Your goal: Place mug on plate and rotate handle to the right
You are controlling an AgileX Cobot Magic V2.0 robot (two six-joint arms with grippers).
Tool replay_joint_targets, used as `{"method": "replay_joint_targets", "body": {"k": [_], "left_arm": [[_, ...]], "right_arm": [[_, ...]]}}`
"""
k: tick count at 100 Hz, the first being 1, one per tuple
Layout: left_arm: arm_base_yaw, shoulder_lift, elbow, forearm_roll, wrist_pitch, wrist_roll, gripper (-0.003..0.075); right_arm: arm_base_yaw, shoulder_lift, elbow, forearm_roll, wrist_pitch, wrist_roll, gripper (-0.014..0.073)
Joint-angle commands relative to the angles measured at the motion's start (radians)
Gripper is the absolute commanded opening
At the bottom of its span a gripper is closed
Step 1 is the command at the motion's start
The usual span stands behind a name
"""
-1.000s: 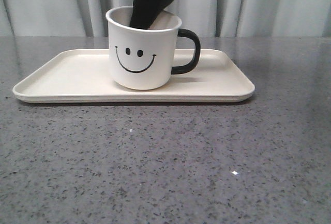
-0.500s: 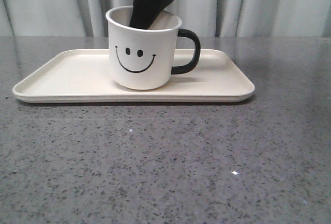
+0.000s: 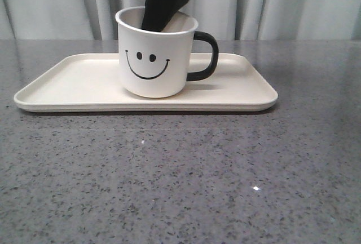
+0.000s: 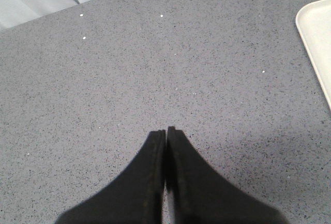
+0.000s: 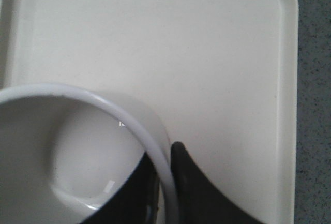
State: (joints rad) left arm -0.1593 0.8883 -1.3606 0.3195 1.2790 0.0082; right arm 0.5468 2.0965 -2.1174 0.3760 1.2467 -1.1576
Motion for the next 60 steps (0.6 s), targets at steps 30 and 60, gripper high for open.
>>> {"method": "replay_joint_targets", "body": {"k": [30,60], "left_arm": [[0.002,-0.005,-0.021,0.013,-0.042,-0.008,-0.0020],[0.002,-0.005,-0.021,0.013,-0.042,-0.008,-0.0020]], "right_arm": [[0.000,-0.061,-0.025,0.025,0.073,-0.006,0.0080],[0.000,-0.061,-0.026,0.025,0.073,-0.003,0.0171]]}}
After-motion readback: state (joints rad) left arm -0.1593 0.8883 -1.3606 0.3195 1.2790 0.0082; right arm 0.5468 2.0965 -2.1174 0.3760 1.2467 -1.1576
